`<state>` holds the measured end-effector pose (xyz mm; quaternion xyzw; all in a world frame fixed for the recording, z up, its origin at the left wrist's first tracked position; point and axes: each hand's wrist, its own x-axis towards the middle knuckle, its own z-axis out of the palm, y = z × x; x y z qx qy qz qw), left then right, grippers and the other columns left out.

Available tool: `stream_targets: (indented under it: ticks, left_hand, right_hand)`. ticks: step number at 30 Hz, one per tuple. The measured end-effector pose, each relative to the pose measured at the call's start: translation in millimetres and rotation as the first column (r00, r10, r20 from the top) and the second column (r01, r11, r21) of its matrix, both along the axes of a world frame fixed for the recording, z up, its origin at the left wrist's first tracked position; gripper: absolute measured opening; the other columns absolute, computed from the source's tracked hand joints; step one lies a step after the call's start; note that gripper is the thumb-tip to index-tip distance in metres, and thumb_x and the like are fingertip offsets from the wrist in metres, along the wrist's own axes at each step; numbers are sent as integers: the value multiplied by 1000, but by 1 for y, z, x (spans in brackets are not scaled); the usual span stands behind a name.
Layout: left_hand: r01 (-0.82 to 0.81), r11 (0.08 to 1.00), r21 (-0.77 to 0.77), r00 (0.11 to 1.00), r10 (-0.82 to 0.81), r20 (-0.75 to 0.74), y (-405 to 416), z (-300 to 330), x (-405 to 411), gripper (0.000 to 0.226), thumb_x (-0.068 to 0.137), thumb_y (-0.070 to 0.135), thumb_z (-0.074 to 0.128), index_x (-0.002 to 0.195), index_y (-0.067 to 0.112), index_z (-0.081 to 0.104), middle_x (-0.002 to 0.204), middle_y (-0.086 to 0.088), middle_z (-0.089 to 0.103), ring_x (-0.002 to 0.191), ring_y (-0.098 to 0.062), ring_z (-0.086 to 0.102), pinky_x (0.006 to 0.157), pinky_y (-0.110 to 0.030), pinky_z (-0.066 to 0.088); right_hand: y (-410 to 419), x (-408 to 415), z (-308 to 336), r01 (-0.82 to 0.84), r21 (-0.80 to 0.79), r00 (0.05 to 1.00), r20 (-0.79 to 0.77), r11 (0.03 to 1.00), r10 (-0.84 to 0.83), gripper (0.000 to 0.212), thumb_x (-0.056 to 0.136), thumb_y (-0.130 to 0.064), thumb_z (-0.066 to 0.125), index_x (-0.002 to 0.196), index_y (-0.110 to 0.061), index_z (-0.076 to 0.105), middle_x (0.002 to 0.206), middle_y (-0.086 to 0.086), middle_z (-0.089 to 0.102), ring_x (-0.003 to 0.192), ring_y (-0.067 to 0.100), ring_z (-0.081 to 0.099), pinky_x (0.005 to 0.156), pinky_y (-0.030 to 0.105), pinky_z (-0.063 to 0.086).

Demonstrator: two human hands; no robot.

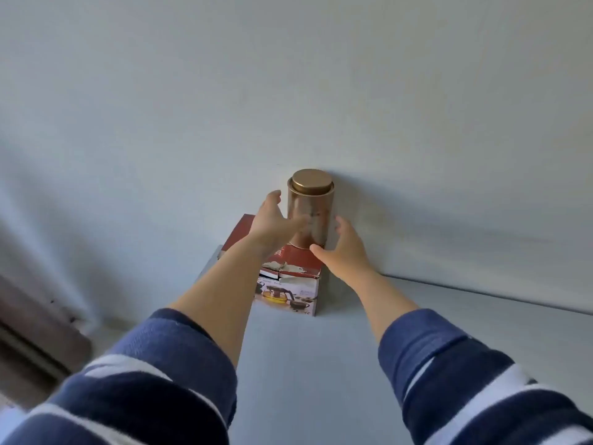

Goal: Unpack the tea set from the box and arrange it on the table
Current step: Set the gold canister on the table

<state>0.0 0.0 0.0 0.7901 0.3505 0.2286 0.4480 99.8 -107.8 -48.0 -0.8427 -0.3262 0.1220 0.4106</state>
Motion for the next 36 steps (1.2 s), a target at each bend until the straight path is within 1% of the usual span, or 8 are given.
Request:
stream_targets:
  ticks: [4, 8, 15, 21, 24, 28, 33, 36]
  left_hand:
    - [19, 994, -110, 995, -9, 96, 12, -8, 28, 73, 84, 24, 71, 145, 16, 31, 143, 2, 43, 121, -12, 43, 91, -23, 34]
    - [44, 993, -111, 994, -33, 104, 24, -12, 39, 70, 79, 23, 77, 137, 15, 40, 124, 4, 52, 111, -9, 47, 92, -25, 39]
    - [69, 992, -108, 992, -57, 110, 4, -6, 32, 72, 72, 35, 82, 131, 18, 46, 122, 4, 58, 114, -14, 54, 96, -33, 46]
    - [278, 945, -173, 958, -260, 120, -60, 27, 21, 68, 65, 30, 87, 123, 24, 51, 109, 7, 66, 100, -8, 62, 81, -35, 55]
    - [311, 940, -142, 948, -297, 113, -103, 33, 27, 83, 50, 41, 89, 122, 24, 52, 108, 7, 67, 101, -12, 64, 85, -41, 56]
    - [340, 936, -91, 935, -326, 141, -166, 33, 44, 95, 46, 46, 90, 127, 23, 46, 114, 9, 62, 107, -12, 60, 91, -34, 52]
    - [405, 911, -82, 909, -390, 149, -234, 36, 77, 90, 54, 40, 90, 129, 23, 43, 114, 10, 58, 105, -11, 57, 80, -25, 45]
    - [455, 887, -81, 886, -441, 142, -275, 31, 106, 88, 56, 39, 89, 129, 24, 43, 114, 11, 58, 106, -11, 56, 84, -28, 47]
  right_hand:
    - [33, 11, -16, -1, 67, 996, -91, 998, 7, 108, 61, -53, 79, 146, -26, 18, 146, 1, 39, 133, 23, 41, 107, 47, 41]
    - [49, 19, -29, 42, 125, 993, -111, 991, -28, 111, 51, -61, 76, 142, -30, 20, 139, 0, 49, 125, 23, 51, 100, 46, 47]
    - [16, 19, -13, -17, 145, 996, -82, 989, 30, 92, 62, -41, 83, 135, -24, 31, 131, -2, 57, 116, 21, 58, 98, 37, 51]
    - [-71, 10, 9, -48, 172, 962, -258, 984, 92, 94, 66, -26, 84, 140, -22, 26, 128, -2, 52, 117, 17, 54, 100, 34, 47]
    - [-116, 5, 17, 17, 168, 962, -270, 986, 30, 93, 69, -23, 81, 143, -23, 24, 130, -2, 51, 117, 16, 54, 92, 29, 47]
    - [-171, 6, 26, 220, 166, 952, -252, 961, -174, 102, 55, -45, 85, 137, -36, 25, 128, 1, 51, 119, 20, 51, 74, 24, 48]
    - [-239, 33, 27, 324, 166, 929, -243, 931, -280, 104, 47, -49, 85, 132, -36, 25, 129, 3, 49, 117, 20, 52, 74, 26, 49]
    - [-282, 57, 23, 366, 178, 913, -257, 913, -316, 99, 54, -42, 87, 132, -32, 26, 128, 1, 52, 115, 19, 55, 77, 27, 48]
